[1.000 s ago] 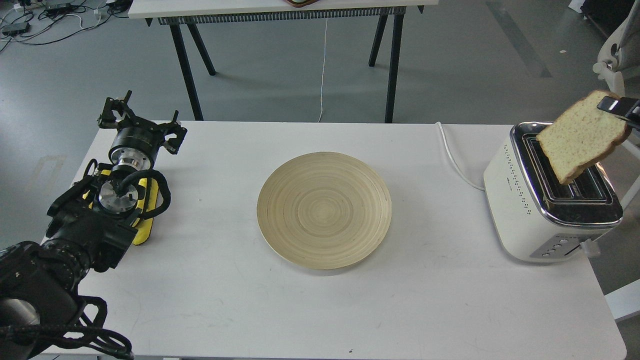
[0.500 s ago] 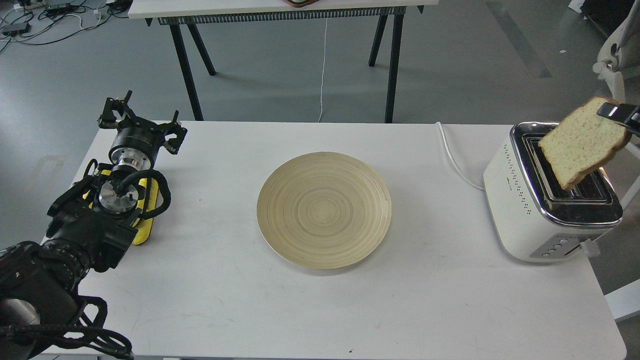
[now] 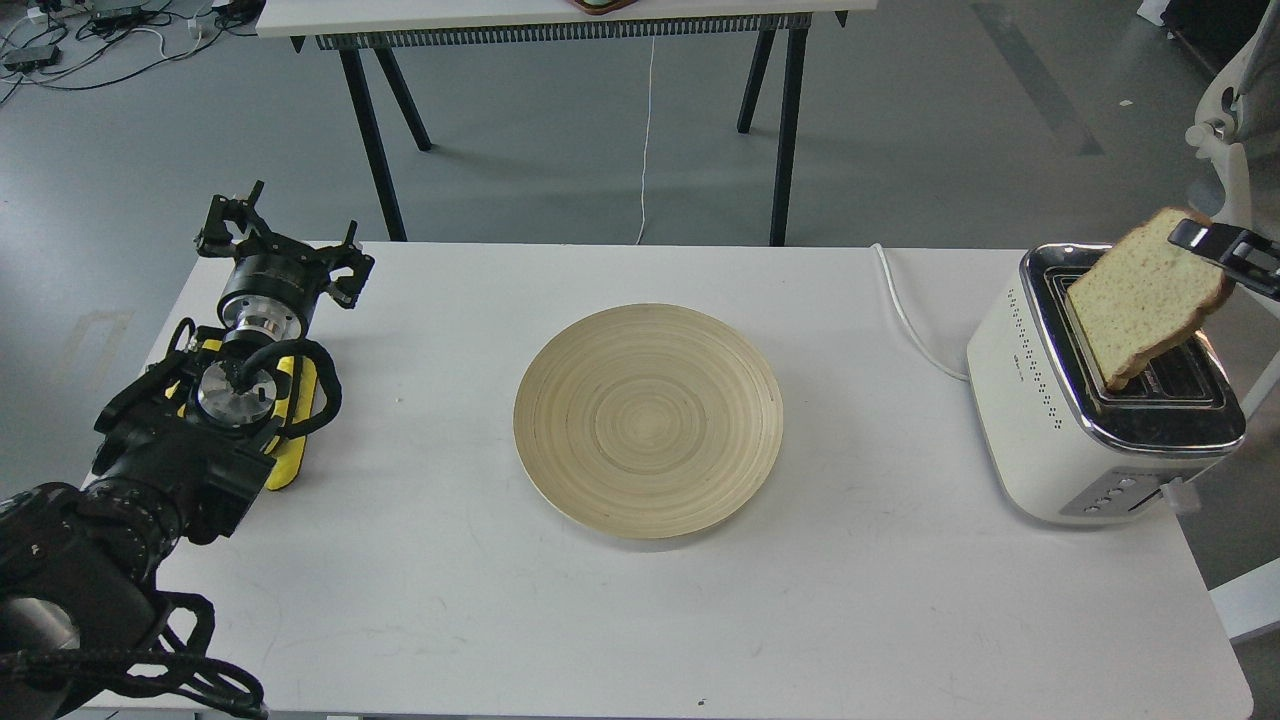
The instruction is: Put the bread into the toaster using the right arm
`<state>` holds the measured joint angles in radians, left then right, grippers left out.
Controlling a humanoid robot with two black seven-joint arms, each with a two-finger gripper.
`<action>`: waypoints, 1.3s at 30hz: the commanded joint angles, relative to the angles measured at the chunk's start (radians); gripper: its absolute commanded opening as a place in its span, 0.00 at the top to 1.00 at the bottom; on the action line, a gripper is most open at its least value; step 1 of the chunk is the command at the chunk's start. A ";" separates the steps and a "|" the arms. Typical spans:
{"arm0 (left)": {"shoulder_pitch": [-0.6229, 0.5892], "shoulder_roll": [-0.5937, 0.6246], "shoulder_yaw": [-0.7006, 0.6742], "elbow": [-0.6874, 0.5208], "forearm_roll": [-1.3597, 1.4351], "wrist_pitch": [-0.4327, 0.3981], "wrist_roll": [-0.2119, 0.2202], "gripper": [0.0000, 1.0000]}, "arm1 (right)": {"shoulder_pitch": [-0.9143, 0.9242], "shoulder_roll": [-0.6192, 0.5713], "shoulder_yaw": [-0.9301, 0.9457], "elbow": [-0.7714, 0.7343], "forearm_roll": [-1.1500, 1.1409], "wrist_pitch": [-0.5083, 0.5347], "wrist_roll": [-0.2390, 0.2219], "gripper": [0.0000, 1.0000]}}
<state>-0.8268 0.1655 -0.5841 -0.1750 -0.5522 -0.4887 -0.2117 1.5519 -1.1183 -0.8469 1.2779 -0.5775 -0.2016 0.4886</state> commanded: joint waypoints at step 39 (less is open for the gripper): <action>0.000 -0.001 0.001 0.000 0.000 0.000 0.000 0.00 | -0.688 0.697 1.304 -0.425 0.660 0.414 0.000 0.01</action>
<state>-0.8268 0.1655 -0.5841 -0.1748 -0.5522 -0.4887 -0.2117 0.9749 -0.5496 0.3304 0.9776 0.0729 0.0627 0.4888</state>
